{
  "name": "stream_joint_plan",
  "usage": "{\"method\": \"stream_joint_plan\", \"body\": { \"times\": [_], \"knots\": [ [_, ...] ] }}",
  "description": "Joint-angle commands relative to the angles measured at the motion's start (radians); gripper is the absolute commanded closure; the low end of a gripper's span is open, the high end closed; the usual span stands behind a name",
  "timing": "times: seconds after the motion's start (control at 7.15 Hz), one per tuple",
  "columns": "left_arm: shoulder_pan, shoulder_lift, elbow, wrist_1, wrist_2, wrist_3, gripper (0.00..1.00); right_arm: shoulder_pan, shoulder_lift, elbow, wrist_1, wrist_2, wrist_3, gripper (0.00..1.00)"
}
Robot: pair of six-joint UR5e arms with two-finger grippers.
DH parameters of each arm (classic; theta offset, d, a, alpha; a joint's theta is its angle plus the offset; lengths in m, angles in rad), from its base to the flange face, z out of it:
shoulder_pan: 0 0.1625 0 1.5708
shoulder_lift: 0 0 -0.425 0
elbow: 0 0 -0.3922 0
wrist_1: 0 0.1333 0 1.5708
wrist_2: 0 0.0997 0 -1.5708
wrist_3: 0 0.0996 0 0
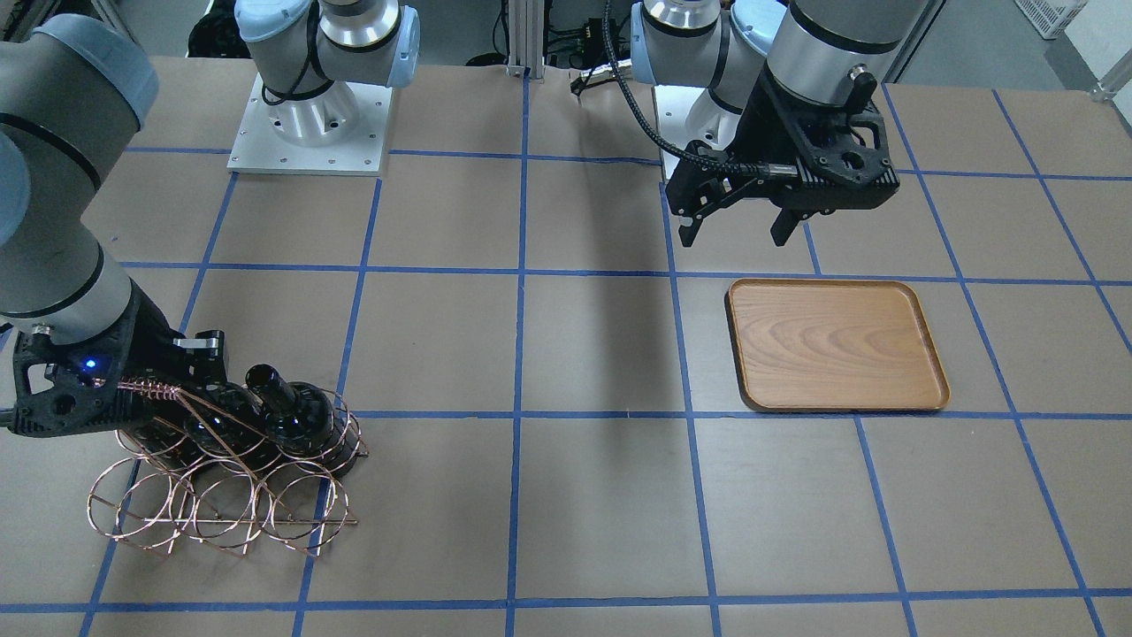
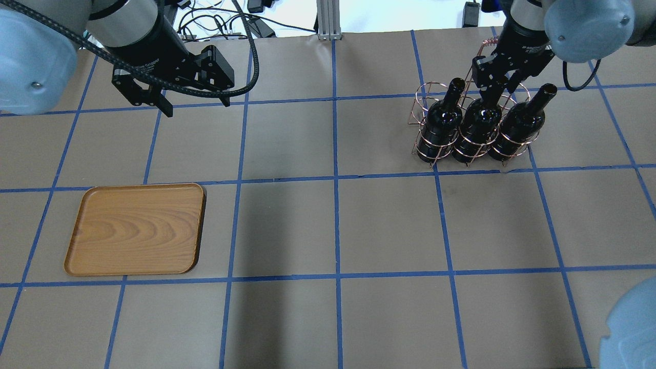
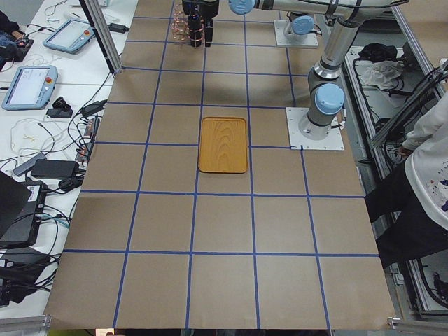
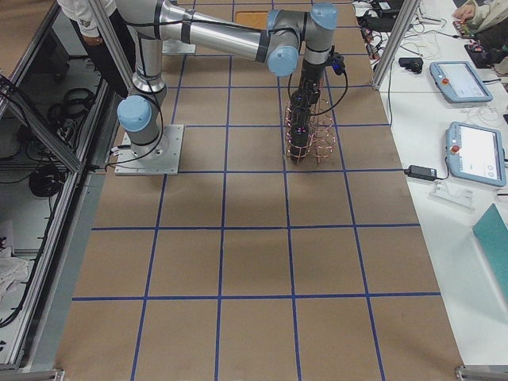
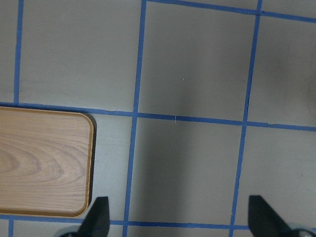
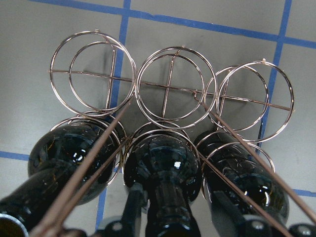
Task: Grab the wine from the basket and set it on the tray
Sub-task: 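Close the right gripper on the middle bottle's neck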
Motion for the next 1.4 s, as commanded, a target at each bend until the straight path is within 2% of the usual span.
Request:
{"method": "stream_joint_plan", "body": {
  "times": [0.0, 0.28, 0.42, 0.84, 1.26],
  "knots": [
    [0.0, 0.0, 0.0, -0.002, 0.0, 0.0, 0.0, -0.005, 0.001, 0.002, 0.003, 0.003, -0.005, 0.51],
    [0.0, 0.001, 0.0, -0.002, 0.0, 0.0, 0.0, -0.005, -0.002, 0.001, 0.006, 0.013, 0.001, 0.7],
    [0.0, 0.001, 0.0, -0.002, 0.0, 0.0, 0.0, -0.005, -0.004, -0.001, 0.006, 0.016, 0.002, 0.74],
    [0.0, 0.001, 0.0, -0.002, 0.0, 0.0, 0.0, -0.004, -0.05, -0.034, 0.071, 0.014, 0.01, 0.8],
    [0.0, 0.001, 0.0, -0.002, 0.0, 0.0, 0.0, -0.002, -0.131, -0.138, 0.28, 0.014, 0.015, 0.82]
  ]
}}
